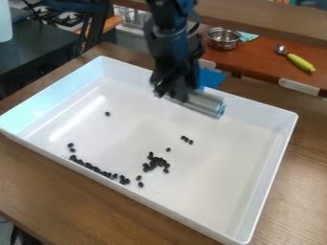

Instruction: Sweep into pile

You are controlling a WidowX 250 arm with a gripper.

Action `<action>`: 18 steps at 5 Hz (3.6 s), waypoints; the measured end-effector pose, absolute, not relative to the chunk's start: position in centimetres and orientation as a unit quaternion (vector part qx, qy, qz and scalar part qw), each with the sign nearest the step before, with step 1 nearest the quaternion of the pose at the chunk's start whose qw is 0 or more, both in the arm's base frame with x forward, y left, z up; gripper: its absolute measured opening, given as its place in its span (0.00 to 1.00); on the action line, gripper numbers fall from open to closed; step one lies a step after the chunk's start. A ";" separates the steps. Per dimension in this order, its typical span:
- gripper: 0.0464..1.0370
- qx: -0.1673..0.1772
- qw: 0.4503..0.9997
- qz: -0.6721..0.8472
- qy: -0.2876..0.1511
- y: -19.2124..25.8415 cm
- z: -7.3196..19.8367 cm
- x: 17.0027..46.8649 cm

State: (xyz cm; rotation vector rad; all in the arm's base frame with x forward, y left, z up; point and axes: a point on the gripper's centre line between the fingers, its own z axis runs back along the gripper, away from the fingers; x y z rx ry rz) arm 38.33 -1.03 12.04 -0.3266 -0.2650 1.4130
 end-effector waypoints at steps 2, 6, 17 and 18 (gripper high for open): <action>0.30 -0.105 0.759 0.628 -0.137 -4.9 8.1 40.3; 0.30 -0.077 0.770 0.617 -0.143 1.2 6.5 36.3; 0.30 -0.112 0.769 0.610 -0.154 -5.8 6.9 38.8; 0.30 -0.105 0.777 0.600 -0.158 -5.4 5.7 38.0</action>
